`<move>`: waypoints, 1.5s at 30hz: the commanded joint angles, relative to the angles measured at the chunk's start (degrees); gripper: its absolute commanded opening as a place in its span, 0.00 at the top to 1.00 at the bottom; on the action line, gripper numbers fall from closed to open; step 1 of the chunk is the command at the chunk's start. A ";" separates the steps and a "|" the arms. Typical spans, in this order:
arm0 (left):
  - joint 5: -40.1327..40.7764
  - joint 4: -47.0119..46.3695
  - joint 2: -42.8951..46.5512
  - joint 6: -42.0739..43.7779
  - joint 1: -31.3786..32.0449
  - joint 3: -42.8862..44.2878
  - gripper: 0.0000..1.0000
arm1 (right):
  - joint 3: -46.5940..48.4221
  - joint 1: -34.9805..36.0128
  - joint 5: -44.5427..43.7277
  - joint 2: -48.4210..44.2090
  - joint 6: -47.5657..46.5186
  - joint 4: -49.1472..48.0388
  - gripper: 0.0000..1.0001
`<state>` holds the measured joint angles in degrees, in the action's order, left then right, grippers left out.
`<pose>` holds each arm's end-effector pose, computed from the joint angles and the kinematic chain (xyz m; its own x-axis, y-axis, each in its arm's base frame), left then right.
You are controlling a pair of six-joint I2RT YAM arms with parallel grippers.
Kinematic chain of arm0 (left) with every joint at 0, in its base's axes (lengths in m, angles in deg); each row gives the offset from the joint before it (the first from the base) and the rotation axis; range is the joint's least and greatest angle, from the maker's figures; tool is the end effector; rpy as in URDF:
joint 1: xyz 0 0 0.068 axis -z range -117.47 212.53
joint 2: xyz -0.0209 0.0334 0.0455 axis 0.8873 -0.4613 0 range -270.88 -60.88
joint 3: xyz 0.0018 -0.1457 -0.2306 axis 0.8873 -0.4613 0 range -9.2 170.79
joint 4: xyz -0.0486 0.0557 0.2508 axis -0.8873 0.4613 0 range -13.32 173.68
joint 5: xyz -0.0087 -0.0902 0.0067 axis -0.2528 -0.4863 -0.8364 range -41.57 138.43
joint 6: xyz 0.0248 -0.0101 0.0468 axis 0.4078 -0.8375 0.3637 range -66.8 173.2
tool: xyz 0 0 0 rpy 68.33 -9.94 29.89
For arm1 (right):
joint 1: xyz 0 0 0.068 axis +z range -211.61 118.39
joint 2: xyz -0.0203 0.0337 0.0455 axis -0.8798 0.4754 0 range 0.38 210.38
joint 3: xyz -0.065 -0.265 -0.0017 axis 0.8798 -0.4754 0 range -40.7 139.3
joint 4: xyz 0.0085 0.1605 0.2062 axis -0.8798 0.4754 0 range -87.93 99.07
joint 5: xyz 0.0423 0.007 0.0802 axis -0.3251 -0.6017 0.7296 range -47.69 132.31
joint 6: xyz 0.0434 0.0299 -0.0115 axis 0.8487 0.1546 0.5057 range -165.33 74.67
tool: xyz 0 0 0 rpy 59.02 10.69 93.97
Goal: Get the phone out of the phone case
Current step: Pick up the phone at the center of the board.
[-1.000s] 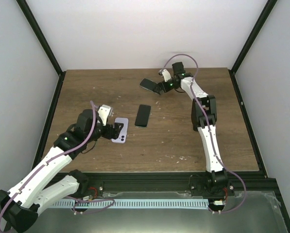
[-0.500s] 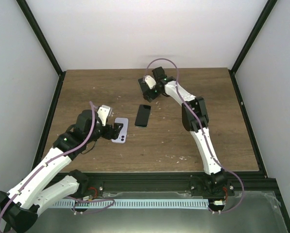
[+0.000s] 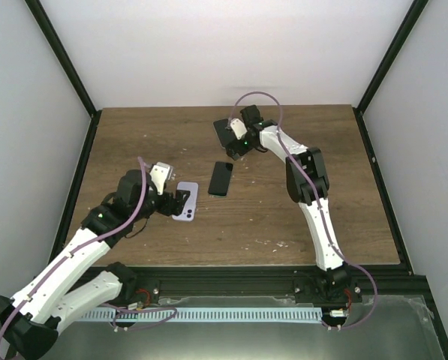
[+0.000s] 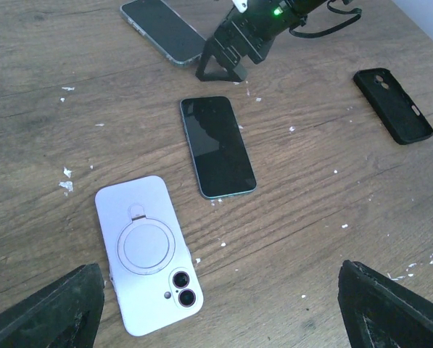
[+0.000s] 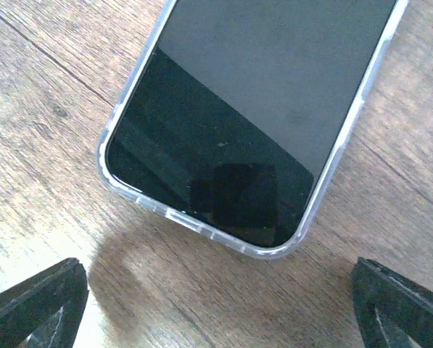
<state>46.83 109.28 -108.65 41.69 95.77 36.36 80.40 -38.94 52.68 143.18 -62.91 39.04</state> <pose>0.1497 -0.0993 0.2969 -0.5810 0.1423 -0.8013 0.4604 0.8694 -0.1795 0.4929 0.2130 0.1451 -0.6107 -0.5772 -0.5421 -0.6819 0.7314 -0.0104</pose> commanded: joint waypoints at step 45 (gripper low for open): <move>0.74 -1.22 1.88 0.76 -0.85 -0.80 0.12 | -39.97 1.51 -11.01 -24.08 7.31 2.48 0.19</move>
<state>46.85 109.24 -107.81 41.69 95.39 36.27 50.41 -37.56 41.86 124.27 -51.17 34.98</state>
